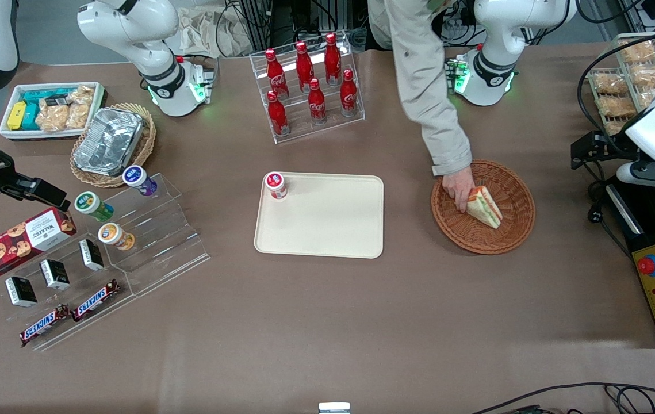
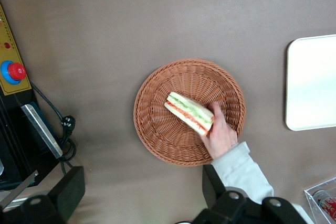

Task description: Place sandwich from basket to tray

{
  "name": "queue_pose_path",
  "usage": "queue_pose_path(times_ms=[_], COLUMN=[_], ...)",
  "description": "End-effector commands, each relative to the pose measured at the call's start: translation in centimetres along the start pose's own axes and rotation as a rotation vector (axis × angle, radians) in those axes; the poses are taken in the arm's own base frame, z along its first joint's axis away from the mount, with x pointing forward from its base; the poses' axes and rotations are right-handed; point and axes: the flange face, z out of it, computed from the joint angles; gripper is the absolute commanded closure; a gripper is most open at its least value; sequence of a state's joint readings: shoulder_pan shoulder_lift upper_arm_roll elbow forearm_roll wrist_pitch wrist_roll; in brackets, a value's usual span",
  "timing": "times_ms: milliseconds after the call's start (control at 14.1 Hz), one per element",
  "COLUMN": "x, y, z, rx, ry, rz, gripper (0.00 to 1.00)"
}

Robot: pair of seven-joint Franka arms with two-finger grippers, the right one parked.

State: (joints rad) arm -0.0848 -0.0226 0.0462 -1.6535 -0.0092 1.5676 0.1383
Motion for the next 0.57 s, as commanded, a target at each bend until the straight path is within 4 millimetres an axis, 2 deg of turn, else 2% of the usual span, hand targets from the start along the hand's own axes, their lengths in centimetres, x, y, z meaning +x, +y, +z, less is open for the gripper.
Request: queue_pose_path(times_ms=[0,283,496], x=[0.0,-0.2,-0.9], y=[0.1,-0.2,-0.3], z=[-0.3,-0.4,1.0], rx=[0.002,0.003,0.001], ry=[-0.008,-0.008,-0.038], rz=[-0.013,-0.019,-0.023], gripper=[0.01,0.01,0.0])
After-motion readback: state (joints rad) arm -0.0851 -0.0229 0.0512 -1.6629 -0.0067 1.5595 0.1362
